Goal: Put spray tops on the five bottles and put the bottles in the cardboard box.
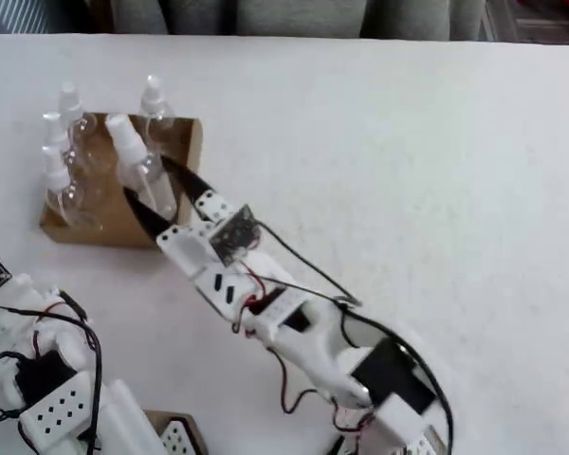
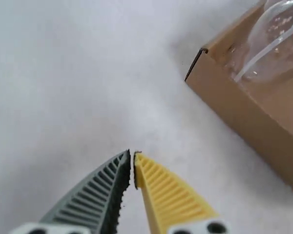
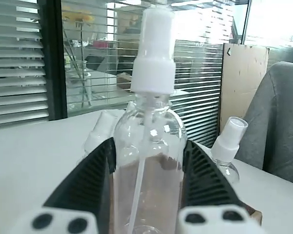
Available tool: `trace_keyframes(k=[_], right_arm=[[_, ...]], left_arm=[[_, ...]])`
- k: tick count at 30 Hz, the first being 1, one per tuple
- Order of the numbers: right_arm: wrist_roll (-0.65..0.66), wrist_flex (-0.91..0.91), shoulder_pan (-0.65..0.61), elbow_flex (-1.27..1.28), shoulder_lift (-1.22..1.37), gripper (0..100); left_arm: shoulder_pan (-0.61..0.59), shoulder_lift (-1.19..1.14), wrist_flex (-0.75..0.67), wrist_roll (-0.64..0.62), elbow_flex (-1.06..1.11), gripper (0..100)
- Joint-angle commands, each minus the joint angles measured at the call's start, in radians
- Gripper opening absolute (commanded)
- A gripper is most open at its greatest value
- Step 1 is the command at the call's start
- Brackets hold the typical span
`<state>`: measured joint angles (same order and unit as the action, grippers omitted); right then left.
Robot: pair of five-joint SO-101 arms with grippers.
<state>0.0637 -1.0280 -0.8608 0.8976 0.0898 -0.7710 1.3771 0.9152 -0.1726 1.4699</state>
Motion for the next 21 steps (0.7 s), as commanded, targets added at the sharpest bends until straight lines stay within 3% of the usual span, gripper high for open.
trace_keyframes(k=[1,6,11,21], right_arm=[[0.012,-0.028,0.008,-0.141,0.073,1.6],[0.014,-0.028,0.015,-0.252,0.186,1.6],[0.014,-0.028,0.016,-0.354,0.298,1.6],[0.015,-0.018,0.065,-0.535,0.483,1.5]], left_arm=[[0.019,-0.019,0.012,0.009,-0.015,2],[0.021,-0.231,-0.005,0.021,-0.103,2],[0.021,-0.455,-0.172,0.038,-0.132,2],[0.019,-0.516,-0.235,0.038,-0.133,2]])
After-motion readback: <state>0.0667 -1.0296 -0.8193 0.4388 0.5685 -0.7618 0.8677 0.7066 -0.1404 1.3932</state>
